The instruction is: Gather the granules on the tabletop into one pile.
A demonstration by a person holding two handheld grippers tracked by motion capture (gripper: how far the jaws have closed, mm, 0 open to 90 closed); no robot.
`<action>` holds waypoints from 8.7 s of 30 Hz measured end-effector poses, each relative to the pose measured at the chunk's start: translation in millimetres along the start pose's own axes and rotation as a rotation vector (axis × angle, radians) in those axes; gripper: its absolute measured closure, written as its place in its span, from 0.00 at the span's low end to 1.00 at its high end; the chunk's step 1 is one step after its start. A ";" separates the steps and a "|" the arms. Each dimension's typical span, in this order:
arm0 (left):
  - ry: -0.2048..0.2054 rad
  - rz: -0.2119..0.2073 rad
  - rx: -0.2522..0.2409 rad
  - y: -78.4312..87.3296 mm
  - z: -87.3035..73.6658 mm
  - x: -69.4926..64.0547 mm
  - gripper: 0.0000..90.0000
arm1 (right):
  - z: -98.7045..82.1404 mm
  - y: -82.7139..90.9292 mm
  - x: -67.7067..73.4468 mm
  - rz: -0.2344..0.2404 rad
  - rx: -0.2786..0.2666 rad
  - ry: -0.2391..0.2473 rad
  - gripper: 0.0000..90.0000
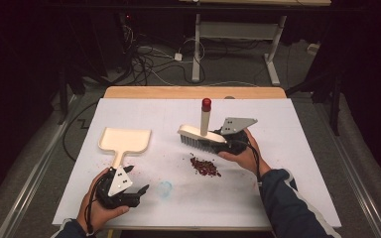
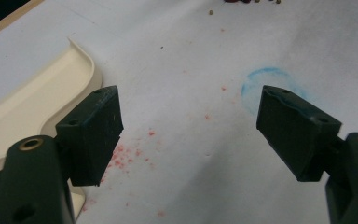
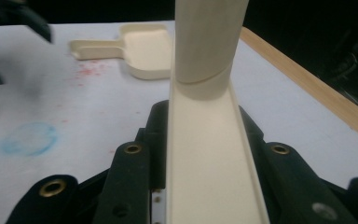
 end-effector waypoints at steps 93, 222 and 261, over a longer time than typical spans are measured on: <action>-0.044 -0.007 0.024 0.7 1.7 -6.8 0.24 | -13.0 146.2 80.6 -0.128 0.138 -0.111 0.75; -0.078 -0.017 0.067 -6.7 -0.1 -12.3 0.24 | -3.0 155.7 -6.4 -0.645 -0.017 -0.112 0.20; -0.078 -0.018 0.064 -6.7 0.1 -12.8 0.24 | -22.6 163.8 57.0 -0.552 -0.052 0.039 0.19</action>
Point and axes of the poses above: each handheld gripper's, and its own axes: y roughly backward along the jaws, z roughly out of its top, x roughly to its left, the point moved 4 cm from there along -y, roughly forward along the jaws, and after that the axes turned 12 degrees about -x, right-handed, at the moved point
